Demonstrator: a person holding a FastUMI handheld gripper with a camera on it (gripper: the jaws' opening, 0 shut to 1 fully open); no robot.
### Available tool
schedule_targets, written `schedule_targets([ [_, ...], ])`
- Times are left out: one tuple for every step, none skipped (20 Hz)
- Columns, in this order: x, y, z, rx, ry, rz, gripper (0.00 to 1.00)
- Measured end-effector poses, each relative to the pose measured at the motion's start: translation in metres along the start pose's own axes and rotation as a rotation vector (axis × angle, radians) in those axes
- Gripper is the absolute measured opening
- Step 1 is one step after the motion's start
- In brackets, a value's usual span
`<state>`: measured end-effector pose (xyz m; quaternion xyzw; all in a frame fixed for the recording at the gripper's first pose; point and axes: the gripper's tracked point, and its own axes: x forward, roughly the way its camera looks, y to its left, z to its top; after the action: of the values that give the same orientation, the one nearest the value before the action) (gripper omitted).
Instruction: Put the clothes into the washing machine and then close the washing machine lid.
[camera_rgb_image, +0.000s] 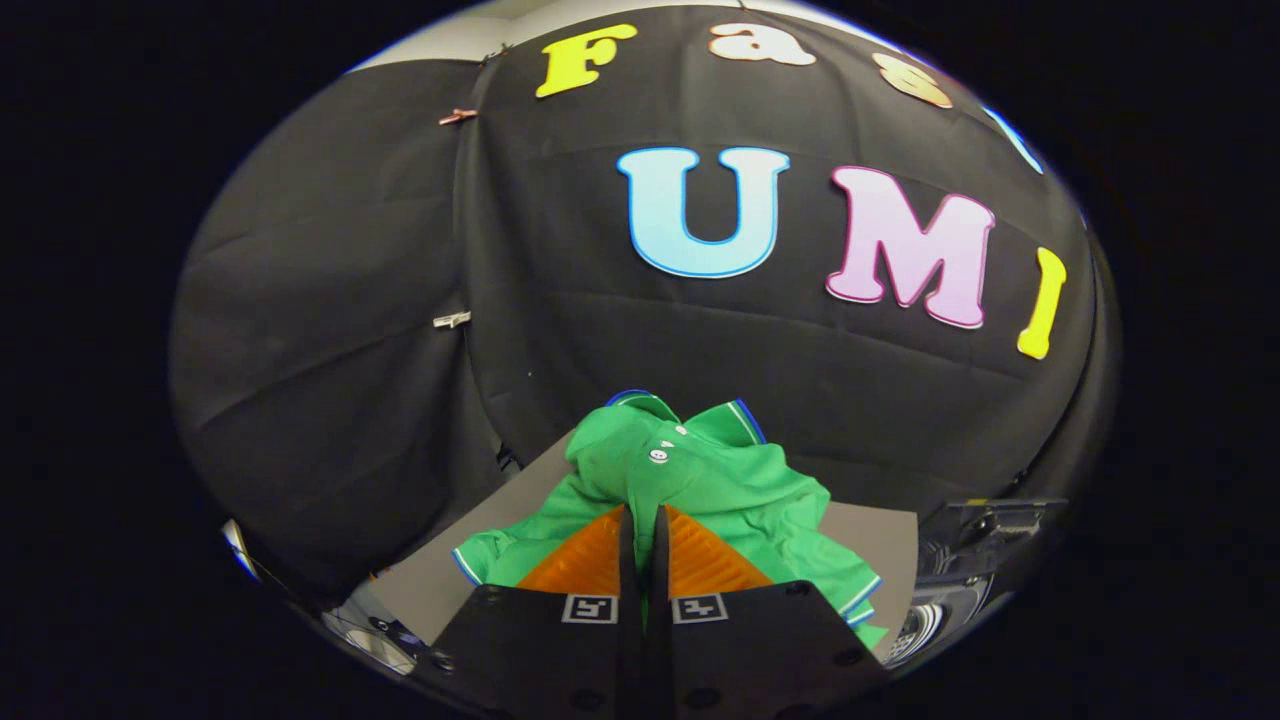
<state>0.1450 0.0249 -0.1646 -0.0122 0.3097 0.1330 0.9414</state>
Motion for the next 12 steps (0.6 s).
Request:
schedule_targets([
  [-0.006,-0.008,0.0,-0.007,-0.007,-0.012,0.05],
  [-0.014,-0.016,-0.001,-0.016,-0.009,-0.02,0.05],
  [-0.02,-0.024,-0.001,-0.017,-0.008,-0.029,0.05],
  [-0.026,-0.029,-0.002,-0.01,-0.009,-0.033,0.05],
  [-0.032,-0.033,-0.001,-0.004,-0.011,-0.035,0.05],
  [-0.039,-0.04,0.001,0.0,-0.019,-0.041,0.05],
  [-0.046,-0.047,0.001,0.003,-0.026,-0.044,0.05],
  [-0.052,-0.053,0.001,0.003,-0.031,-0.042,0.05],
  [-0.056,-0.06,0.002,0.001,-0.03,-0.036,0.05],
  [-0.061,-0.067,0.002,-0.005,-0.031,-0.032,0.05],
  [-0.065,-0.074,0.0,-0.01,-0.033,-0.031,0.05],
  [-0.069,-0.082,-0.002,-0.013,-0.033,-0.024,0.05],
])
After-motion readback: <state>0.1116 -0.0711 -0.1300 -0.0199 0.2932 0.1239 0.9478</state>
